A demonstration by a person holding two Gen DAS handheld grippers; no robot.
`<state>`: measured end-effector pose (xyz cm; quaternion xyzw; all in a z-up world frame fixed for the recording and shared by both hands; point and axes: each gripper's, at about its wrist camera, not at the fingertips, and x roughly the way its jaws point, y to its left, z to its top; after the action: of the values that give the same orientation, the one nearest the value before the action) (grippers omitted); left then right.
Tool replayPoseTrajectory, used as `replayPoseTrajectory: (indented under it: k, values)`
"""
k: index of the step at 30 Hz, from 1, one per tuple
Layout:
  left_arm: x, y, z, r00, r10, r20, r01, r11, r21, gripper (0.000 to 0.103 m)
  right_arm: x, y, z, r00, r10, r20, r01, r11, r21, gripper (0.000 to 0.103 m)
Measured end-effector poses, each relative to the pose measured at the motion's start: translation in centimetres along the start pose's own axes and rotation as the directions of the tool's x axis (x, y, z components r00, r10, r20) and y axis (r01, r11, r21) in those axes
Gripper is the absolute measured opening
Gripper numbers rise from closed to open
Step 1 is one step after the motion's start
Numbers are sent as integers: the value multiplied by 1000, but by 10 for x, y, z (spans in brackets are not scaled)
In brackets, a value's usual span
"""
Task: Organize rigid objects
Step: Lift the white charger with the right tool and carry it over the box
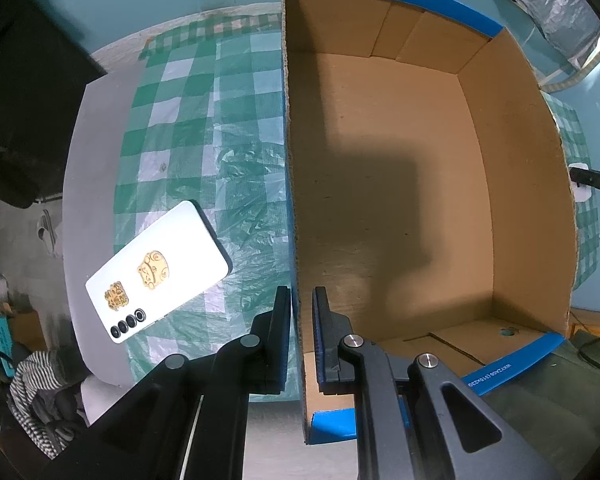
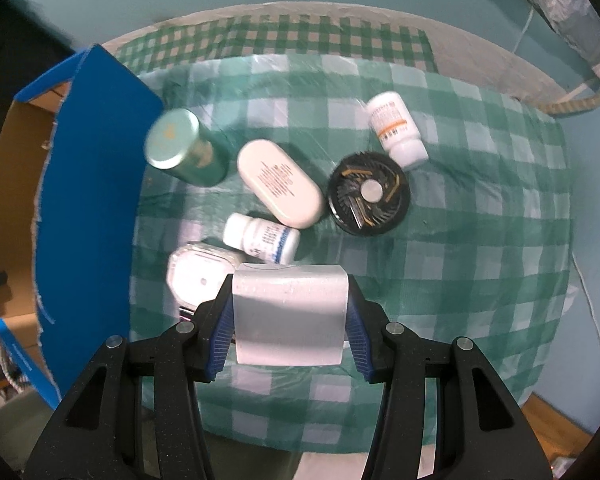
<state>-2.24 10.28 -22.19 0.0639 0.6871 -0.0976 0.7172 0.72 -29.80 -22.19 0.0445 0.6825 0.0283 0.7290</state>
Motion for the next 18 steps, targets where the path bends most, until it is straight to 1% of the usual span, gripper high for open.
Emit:
replayPoseTrajectory:
  k: [3,5,6,10,18]
  values:
    - [0,-1,1,1000,12,-1,-12,1000,-1,10,2,6,-2,1000,8,8,-8,1000,-15,49]
    - [0,-1,2,1000,5,-1,-5,1000,0,10,-3,9,1,1000,18,19,-17,999,-32,49]
    - [0,-2,2,1000,6,0,-6,1000,2,10,-7,14,8,999,23,25,-21,999,-45,49]
    - [2,-2,2,1000,12,-5,-12,1000,7,10,-27,31,12,998,36,42,-32,996,-89,49]
    - [2,-5,0,999,34,0,-34,999,24,10,-49,68,42,996,65,67,-52,982,-181,49]
